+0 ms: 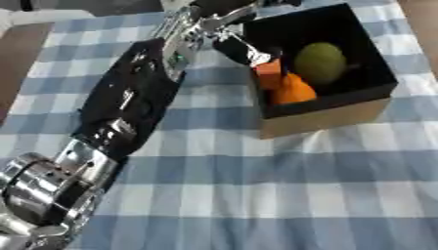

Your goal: Pick up objects on the table and place them in the box.

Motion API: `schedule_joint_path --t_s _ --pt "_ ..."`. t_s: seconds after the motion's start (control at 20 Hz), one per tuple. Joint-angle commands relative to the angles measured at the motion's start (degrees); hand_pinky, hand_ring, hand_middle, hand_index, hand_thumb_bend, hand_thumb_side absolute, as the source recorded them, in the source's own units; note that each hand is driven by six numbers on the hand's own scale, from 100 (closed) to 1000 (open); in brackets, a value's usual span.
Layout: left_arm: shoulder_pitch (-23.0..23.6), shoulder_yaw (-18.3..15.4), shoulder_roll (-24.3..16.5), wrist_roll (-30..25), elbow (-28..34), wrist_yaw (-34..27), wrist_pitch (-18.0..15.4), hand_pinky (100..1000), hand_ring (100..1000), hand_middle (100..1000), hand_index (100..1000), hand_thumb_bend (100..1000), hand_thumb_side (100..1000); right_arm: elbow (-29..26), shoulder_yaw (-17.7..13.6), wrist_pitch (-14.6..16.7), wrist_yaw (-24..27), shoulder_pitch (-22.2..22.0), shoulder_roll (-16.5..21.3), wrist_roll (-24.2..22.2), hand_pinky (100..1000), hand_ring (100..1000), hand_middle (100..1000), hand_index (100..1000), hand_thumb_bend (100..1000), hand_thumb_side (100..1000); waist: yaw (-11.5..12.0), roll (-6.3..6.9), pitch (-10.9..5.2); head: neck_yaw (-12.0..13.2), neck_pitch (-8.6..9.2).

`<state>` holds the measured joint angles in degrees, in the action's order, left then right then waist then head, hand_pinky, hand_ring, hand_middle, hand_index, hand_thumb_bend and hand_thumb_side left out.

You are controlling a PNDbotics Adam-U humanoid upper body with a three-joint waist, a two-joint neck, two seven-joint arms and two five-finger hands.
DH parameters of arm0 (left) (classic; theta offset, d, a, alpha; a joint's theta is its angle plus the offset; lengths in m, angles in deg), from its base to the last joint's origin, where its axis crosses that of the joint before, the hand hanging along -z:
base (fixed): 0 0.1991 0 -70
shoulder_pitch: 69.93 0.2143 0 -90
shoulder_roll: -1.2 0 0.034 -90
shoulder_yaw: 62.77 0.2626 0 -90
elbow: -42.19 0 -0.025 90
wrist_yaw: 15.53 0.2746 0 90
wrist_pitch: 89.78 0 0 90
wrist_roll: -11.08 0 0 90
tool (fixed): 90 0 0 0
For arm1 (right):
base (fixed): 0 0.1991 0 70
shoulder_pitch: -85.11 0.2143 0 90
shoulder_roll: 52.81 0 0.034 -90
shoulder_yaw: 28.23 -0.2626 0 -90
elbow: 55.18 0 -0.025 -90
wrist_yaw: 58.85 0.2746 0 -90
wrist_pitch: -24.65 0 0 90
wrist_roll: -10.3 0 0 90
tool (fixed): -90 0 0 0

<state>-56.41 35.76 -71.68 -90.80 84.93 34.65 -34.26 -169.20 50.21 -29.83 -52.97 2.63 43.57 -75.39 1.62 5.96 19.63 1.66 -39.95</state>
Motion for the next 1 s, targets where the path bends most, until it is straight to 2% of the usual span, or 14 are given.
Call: schedule_joint_path --t_s 0.05,0.1,0.15,0.2,0.55,0.8,1.0 --pt "-0.76 -0.97 -0.93 0.27 3.14 -4.75 1.23 799 868 829 908 100 209 -0.58 -0.27 -0.03 -0.15 0.09 0.64 0.07 942 1000 394 913 100 470 0.02 0.11 -0.55 -0.11 -0.06" --pt "-0.64 -1.07 -1.27 0.61 4.65 -7.13 1.67 790 863 824 904 100 248 -0.58 -0.32 0.01 -0.21 0.06 0.67 0.15 942 1000 395 912 100 470 0.08 0.14 -0.54 -0.16 -0.15" --pt "-0.46 -1.03 -1.68 1.02 6.31 -9.7 2.17 776 852 814 897 100 325 -0.58 -0.38 0.04 -0.26 0.03 0.69 0.25 942 1000 396 912 100 470 0.14 0.16 -0.54 -0.19 -0.25" --pt "-0.2 -0.84 -2.23 1.54 8.2 -12.65 2.66 768 846 807 895 100 355 -0.58 -0.48 0.08 -0.31 0.01 0.73 0.4 942 1000 397 912 100 470 0.22 0.18 -0.55 -0.25 -0.33" --pt "2.94 1.96 -7.18 1.41 20.51 -30.14 6.62 738 812 781 877 100 470 -0.58 -1.04 0.68 -0.7 -0.54 0.99 1.52 939 1000 402 910 100 470 0.9 -0.12 -0.8 -0.83 -0.45" --pt "6.59 2.24 -12.11 -0.06 30.6 -42.38 11.34 727 798 772 875 100 506 -0.58 -1.56 1.48 -0.75 -0.91 1.21 2.71 937 1000 412 907 100 470 1.5 -0.69 -1.06 -1.31 -0.65" --pt "11.4 1.37 -16.51 0.08 38.35 -50.4 14.9 712 785 765 872 100 559 -0.58 -2.16 2.06 -0.65 -0.85 1.47 3.98 935 999 420 905 100 470 2.04 -1.18 -1.06 -1.73 -0.52"
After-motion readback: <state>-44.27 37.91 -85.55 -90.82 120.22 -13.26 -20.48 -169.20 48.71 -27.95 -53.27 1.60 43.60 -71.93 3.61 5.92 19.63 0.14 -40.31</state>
